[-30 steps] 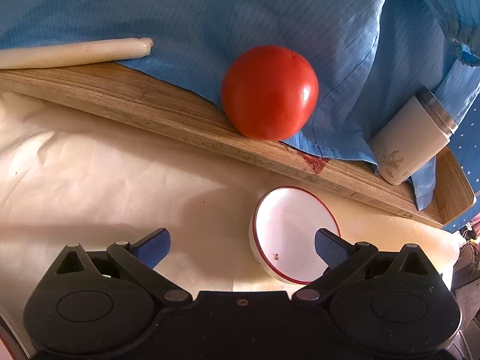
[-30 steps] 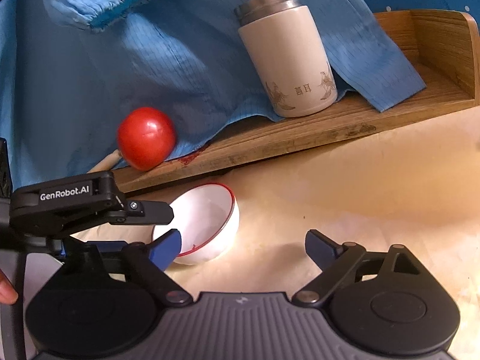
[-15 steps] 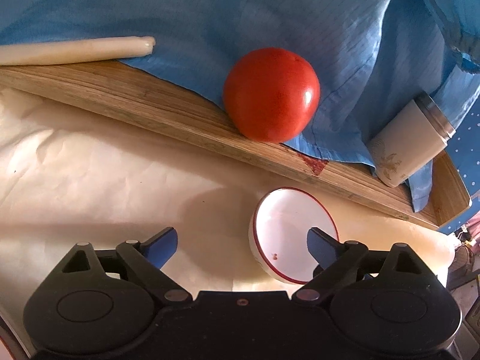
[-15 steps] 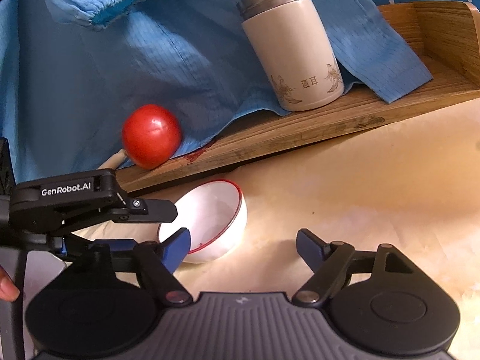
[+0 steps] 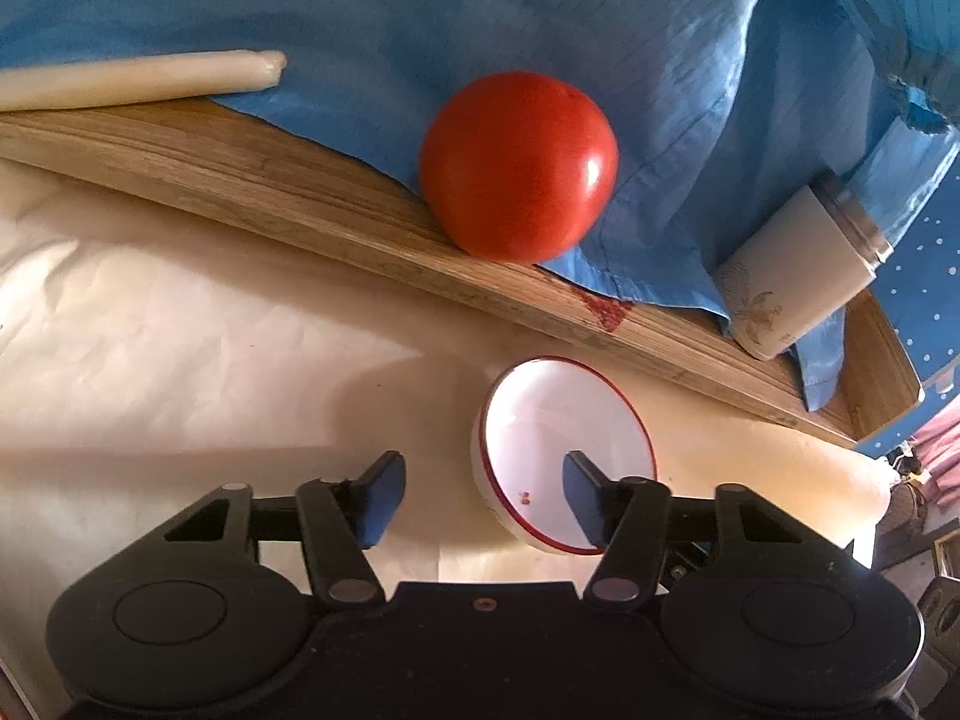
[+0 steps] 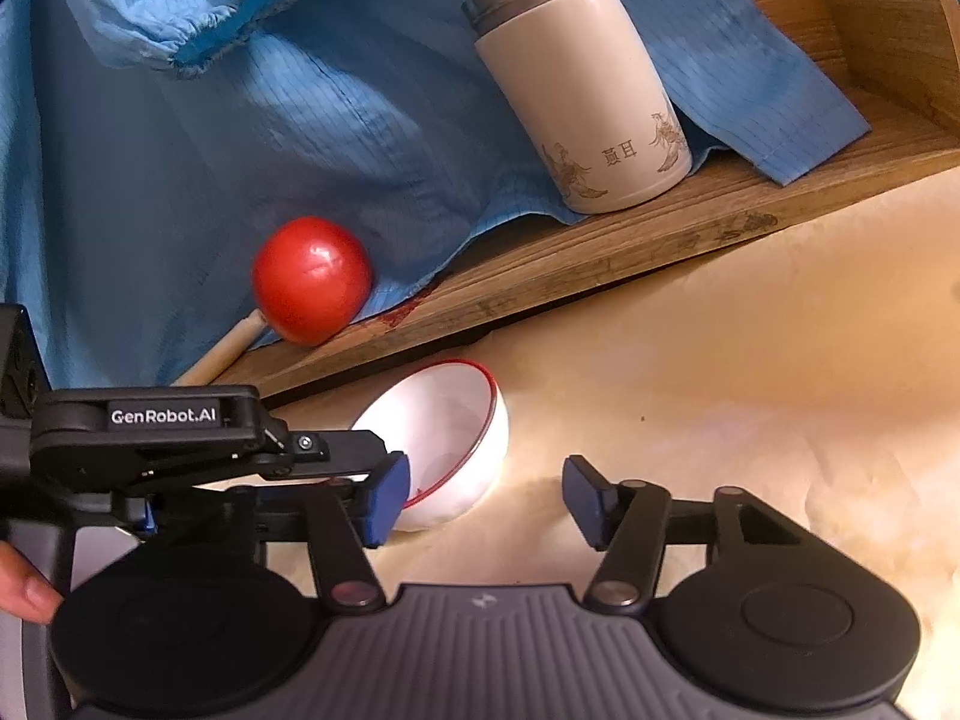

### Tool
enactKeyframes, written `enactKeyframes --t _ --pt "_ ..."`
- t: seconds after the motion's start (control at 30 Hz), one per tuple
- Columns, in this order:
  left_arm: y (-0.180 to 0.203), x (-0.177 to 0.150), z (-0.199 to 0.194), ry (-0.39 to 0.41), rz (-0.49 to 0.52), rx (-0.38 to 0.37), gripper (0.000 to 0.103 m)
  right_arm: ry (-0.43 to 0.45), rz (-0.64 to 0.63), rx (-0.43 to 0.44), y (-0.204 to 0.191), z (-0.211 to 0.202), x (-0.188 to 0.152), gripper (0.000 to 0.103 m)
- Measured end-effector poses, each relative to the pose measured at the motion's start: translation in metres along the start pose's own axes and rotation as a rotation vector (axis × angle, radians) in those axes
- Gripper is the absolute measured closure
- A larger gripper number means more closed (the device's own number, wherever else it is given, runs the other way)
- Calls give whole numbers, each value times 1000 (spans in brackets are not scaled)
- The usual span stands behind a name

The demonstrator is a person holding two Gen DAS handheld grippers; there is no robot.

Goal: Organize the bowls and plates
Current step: 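Close both tools on the rim of the remaining white bowl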

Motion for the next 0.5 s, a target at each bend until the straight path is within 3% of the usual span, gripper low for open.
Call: enactKeyframes --t 0.3,0.5 --pt "4 0 -7 30 0 -15 70 3 24 28 1 1 0 56" --pt "7 0 -7 35 15 -15 75 2 39 47 2 2 0 61"
Point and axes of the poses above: each gripper's, at about its wrist camera, not at the fingertips, and z roughly the way its jaws point, y to its right, x to its top, the point moved 4 cm from there along z, roughly the way its jaws point, and after that the axes turned 7 degrees about x, right-handed, at the moved point
